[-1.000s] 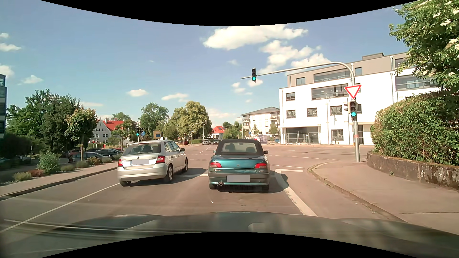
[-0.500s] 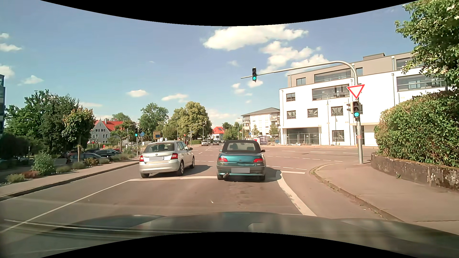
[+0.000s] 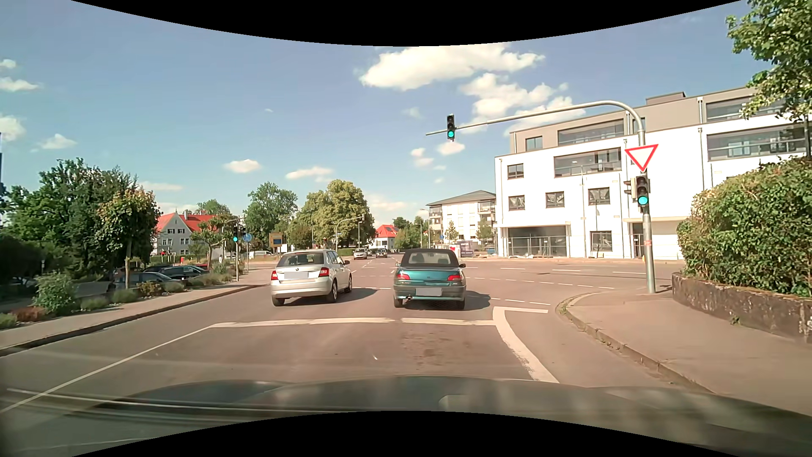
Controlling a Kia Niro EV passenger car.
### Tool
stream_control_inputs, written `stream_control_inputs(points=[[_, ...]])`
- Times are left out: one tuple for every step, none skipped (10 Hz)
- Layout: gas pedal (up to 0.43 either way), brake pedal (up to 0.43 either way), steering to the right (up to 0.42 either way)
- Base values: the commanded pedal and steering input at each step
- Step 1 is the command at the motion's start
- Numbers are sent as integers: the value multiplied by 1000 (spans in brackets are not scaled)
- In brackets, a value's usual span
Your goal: Follow the waypoints while adhering to traffic rules and regulations
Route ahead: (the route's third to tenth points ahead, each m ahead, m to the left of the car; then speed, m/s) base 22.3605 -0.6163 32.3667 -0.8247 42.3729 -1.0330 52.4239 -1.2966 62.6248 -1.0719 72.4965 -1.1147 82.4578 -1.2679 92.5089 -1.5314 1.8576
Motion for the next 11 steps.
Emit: stream_control_inputs(points=[[240, 6, 5], [240, 6, 5], [240, 6, 5], [240, 6, 5], [240, 6, 5], [240, 12, 6], [240, 6, 8], [240, 6, 9], [240, 6, 11], [240, 6, 13], [240, 6, 14]])
